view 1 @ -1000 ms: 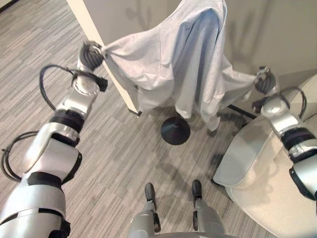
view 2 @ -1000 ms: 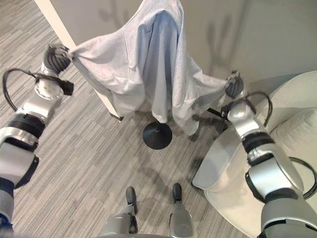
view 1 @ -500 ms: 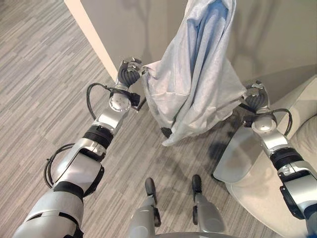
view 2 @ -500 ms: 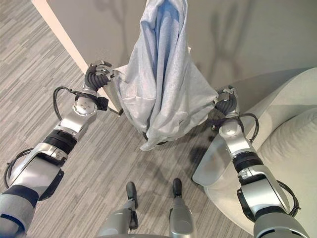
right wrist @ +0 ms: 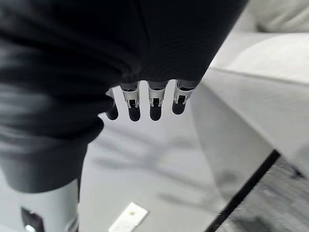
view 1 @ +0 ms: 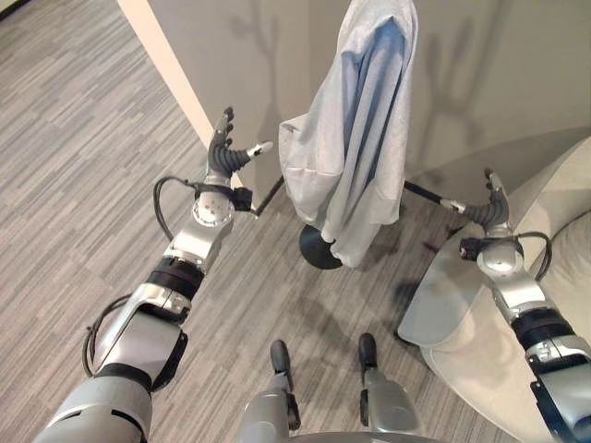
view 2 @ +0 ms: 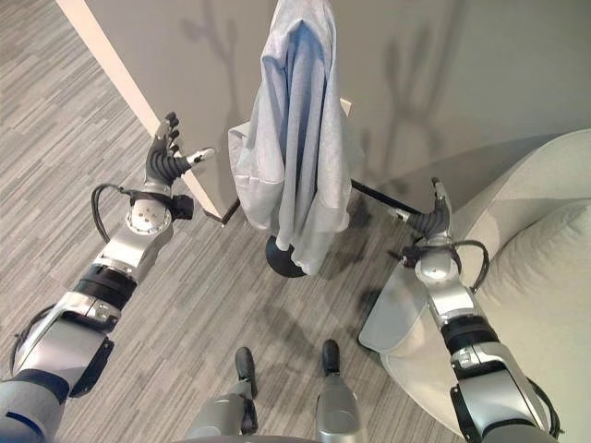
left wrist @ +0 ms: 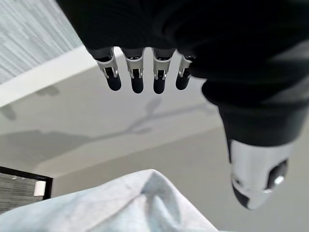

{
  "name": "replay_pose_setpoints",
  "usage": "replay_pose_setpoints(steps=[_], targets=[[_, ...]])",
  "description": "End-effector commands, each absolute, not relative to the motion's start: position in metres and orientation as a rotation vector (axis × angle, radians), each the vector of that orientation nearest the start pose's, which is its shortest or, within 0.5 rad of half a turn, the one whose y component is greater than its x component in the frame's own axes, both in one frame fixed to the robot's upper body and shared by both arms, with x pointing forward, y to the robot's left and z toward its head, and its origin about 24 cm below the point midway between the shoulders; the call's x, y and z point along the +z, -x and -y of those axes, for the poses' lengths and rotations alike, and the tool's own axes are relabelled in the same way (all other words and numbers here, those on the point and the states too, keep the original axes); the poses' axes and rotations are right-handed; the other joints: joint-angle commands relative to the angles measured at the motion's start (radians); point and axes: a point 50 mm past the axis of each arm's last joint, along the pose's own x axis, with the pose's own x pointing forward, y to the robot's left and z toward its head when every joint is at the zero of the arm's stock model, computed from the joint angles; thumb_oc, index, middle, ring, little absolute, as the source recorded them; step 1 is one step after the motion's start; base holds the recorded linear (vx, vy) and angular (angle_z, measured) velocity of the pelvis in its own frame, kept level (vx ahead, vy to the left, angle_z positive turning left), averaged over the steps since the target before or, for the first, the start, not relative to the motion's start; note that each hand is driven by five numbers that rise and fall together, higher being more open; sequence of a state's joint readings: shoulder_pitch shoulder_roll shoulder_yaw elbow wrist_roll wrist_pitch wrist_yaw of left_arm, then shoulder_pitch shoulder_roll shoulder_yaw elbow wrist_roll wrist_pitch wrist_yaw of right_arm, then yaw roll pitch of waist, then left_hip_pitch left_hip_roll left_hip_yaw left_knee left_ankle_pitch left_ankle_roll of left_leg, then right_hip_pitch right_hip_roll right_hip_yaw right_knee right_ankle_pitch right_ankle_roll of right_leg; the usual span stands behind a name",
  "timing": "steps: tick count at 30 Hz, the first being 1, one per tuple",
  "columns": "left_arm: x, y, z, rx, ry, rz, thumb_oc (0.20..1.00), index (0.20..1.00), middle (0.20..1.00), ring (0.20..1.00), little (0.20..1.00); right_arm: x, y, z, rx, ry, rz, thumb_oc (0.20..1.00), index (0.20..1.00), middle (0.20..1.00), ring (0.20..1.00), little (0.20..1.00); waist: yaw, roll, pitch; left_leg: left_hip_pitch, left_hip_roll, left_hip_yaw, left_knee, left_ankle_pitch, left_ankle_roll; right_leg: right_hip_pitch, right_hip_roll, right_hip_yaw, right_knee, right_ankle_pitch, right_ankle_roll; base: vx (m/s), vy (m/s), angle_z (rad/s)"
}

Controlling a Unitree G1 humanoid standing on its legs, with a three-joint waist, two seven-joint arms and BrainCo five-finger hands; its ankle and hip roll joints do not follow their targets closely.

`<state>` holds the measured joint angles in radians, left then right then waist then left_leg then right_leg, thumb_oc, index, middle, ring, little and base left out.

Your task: Hang the clothes on the sofa on the clothes rack.

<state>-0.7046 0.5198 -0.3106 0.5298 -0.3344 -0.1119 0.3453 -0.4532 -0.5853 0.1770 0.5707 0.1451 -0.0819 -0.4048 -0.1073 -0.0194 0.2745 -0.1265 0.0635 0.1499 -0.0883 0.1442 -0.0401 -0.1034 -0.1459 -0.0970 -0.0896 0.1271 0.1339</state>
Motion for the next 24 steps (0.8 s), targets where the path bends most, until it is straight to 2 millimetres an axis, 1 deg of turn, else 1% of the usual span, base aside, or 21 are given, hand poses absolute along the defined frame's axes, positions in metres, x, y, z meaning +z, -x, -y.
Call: replay_pose_setpoints(steps=[1,3,4,6,7,8,9,10,12,13,14,15,16,17,18,19,20,22,24], targets=[[0.146,-0.355,-0.220,0.198,-0.208,0.288,1.000,1.000,1.000,1.000,1.000,0.086,-0.310,0.282,-0.361,0.533,0.076,1.000,1.000,1.000,1.000,1.000,0.015,-0.008,-0.077,0.089,0.012,-0.021,0.001,-0.157,-0.042,0.022,-0.050,-0.022,0.002,-0.051,0.077,0.07,-0.009,-0.01],[0.125,-0.340,-0.227,0.183,-0.203,0.242,1.000,1.000,1.000,1.000,1.000,0.068,-0.295,0.281,-0.298,0.477,0.029,1.000,1.000,1.000,1.000,1.000,0.015,-0.009,-0.089,0.107,0.014,-0.017,0.001,-0.166,-0.041,0.040,-0.053,-0.024,0.002,-0.058,0.074,0.08,-0.002,-0.03],[0.113,-0.332,-0.230,0.185,-0.202,0.213,1.000,1.000,1.000,1.000,1.000,0.059,-0.287,0.277,-0.258,0.407,0.007,1.000,1.000,1.000,1.000,1.000,0.017,-0.010,-0.097,0.119,0.015,-0.014,0.001,-0.171,-0.040,0.052,-0.053,-0.026,0.002,-0.062,0.073,0.08,0.005,-0.02],[0.083,-0.310,-0.240,0.204,-0.127,0.123,1.000,1.000,1.000,1.000,1.000,0.038,-0.269,0.273,-0.193,0.337,-0.062,1.000,1.000,1.000,1.000,1.000,0.020,-0.012,-0.106,0.140,0.016,-0.009,0.001,-0.180,-0.039,0.074,-0.056,-0.030,0.002,-0.070,0.072,0.07,0.003,-0.01],[0.082,-0.309,-0.240,0.204,-0.127,0.120,1.000,1.000,1.000,1.000,1.000,0.037,-0.268,0.273,-0.191,0.338,-0.065,1.000,1.000,1.000,1.000,1.000,0.020,-0.011,-0.108,0.142,0.016,-0.009,0.001,-0.181,-0.039,0.076,-0.055,-0.031,0.002,-0.070,0.072,0.09,0.009,-0.03],[0.055,-0.290,-0.245,0.229,-0.060,0.040,1.000,1.000,1.000,1.000,1.000,0.021,-0.254,0.266,-0.152,0.260,-0.113,1.000,1.000,1.000,1.000,1.000,0.022,-0.012,-0.119,0.161,0.016,-0.008,0.001,-0.188,-0.038,0.097,-0.057,-0.035,0.002,-0.076,0.070,0.09,0.029,0.02],[0.036,-0.274,-0.246,0.245,-0.024,-0.021,1.000,1.000,1.000,1.000,1.000,0.007,-0.241,0.260,-0.142,0.190,-0.150,1.000,1.000,1.000,1.000,1.000,0.024,-0.012,-0.127,0.175,0.018,-0.004,0.001,-0.194,-0.037,0.112,-0.061,-0.041,0.002,-0.080,0.069,0.09,0.029,0.02],[0.035,-0.273,-0.246,0.245,-0.024,-0.023,1.000,1.000,1.000,1.000,1.000,0.006,-0.240,0.260,-0.142,0.191,-0.152,1.000,1.000,1.000,1.000,1.000,0.024,-0.012,-0.128,0.177,0.018,-0.004,0.001,-0.194,-0.038,0.113,-0.061,-0.041,0.002,-0.080,0.069,0.06,0.029,0.02],[0.008,-0.253,-0.248,0.284,0.011,-0.118,1.000,1.000,1.000,1.000,1.000,-0.010,-0.228,0.252,-0.146,0.117,-0.198,1.000,1.000,1.000,1.000,1.000,0.030,-0.012,-0.138,0.194,0.018,-0.002,0.001,-0.200,-0.036,0.129,-0.062,-0.046,0.002,-0.084,0.068,0.06,0.020,0.01],[-0.001,-0.246,-0.246,0.293,0.039,-0.154,1.000,1.000,1.000,1.000,1.000,-0.016,-0.223,0.250,-0.151,0.101,-0.219,1.000,1.000,1.000,1.000,1.000,0.031,-0.012,-0.142,0.201,0.018,0.000,0.001,-0.202,-0.036,0.136,-0.063,-0.048,0.002,-0.086,0.067,0.06,0.035,0.04],[-0.022,-0.232,-0.246,0.316,0.072,-0.237,1.000,1.000,1.000,1.000,1.000,-0.029,-0.216,0.246,-0.172,0.077,-0.270,1.000,1.000,1.000,1.000,1.000,0.036,-0.011,-0.145,0.208,0.018,0.001,0.001,-0.203,-0.035,0.144,-0.064,-0.053,0.002,-0.087,0.065,0.03,0.041,0.07],[-0.031,-0.226,-0.246,0.316,0.060,-0.281,1.000,1.000,1.000,1.000,1.000,-0.036,-0.211,0.244,-0.177,0.074,-0.302,1.000,1.000,1.000,1.000,1.000,0.037,-0.010,-0.146,0.210,0.018,0.000,0.001,-0.202,-0.035,0.147,-0.064,-0.056,0.002,-0.086,0.065,0.02,0.035,0.09],[-0.031,-0.226,-0.246,0.315,0.060,-0.281,1.000,1.000,1.000,1.000,1.000,-0.036,-0.211,0.244,-0.178,0.074,-0.302,1.000,1.000,1.000,1.000,1.000,0.037,-0.010,-0.146,0.210,0.018,0.000,0.001,-0.202,-0.035,0.147,-0.064,-0.056,0.002,-0.086,0.065,0.00,0.028,0.05],[-0.044,-0.218,-0.245,0.309,0.043,-0.346,1.000,1.000,1.000,1.000,1.000,-0.046,-0.206,0.244,-0.177,0.091,-0.352,1.000,1.000,1.000,1.000,1.000,0.040,-0.010,-0.148,0.211,0.017,-0.001,0.001,-0.200,-0.034,0.148,-0.064,-0.058,0.002,-0.086,0.065,-0.01,0.037,0.05],[-0.064,-0.204,-0.246,0.285,-0.030,-0.448,1.000,1.000,1.000,1.000,1.000,-0.064,-0.195,0.242,-0.177,0.119,-0.447,1.000,1.000,1.000,1.000,1.000,0.043,-0.009,-0.151,0.212,0.016,-0.002,0.001,-0.199,-0.033,0.151,-0.067,-0.063,0.002,-0.084,0.065,-0.02,0.049,0.04],[-0.071,-0.198,-0.244,0.261,-0.072,-0.489,1.000,1.000,1.000,1.000,1.000,-0.072,-0.190,0.243,-0.184,0.140,-0.494,1.000,1.000,1.000,1.000,1.000,0.044,-0.010,-0.152,0.212,0.015,-0.001,0.001,-0.199,-0.033,0.152,-0.067,-0.064,0.002,-0.084,0.066,-0.01,0.051,0.05],[-0.083,-0.190,-0.241,0.229,-0.117,-0.556,1.000,1.000,1.000,1.000,1.000,-0.086,-0.180,0.245,-0.201,0.166,-0.573,1.000,1.000,1.000,1.000,1.000,0.045,-0.010,-0.153,0.213,0.014,-0.001,0.001,-0.199,-0.032,0.154,-0.069,-0.064,0.002,-0.082,0.067,0.00,0.043,0.02],[-0.097,-0.178,-0.238,0.201,-0.152,-0.636,1.000,1.000,1.000,1.000,1.000,-0.100,-0.167,0.242,-0.202,0.190,-0.660,1.000,1.000,1.000,1.000,1.000,0.046,-0.011,-0.153,0.215,0.011,-0.003,0.001,-0.199,-0.031,0.158,-0.070,-0.066,0.002,-0.081,0.067,0.00,0.037,0.01],[-0.116,-0.162,-0.229,0.155,-0.196,-0.743,1.000,1.000,1.000,1.000,1.000,-0.124,-0.143,0.240,-0.253,0.160,-0.812,1.000,1.000,1.000,1.000,1.000,0.046,-0.013,-0.152,0.216,0.009,-0.003,0.001,-0.200,-0.030,0.161,-0.072,-0.070,0.002,-0.079,0.069,0.00,0.015,0.01]])
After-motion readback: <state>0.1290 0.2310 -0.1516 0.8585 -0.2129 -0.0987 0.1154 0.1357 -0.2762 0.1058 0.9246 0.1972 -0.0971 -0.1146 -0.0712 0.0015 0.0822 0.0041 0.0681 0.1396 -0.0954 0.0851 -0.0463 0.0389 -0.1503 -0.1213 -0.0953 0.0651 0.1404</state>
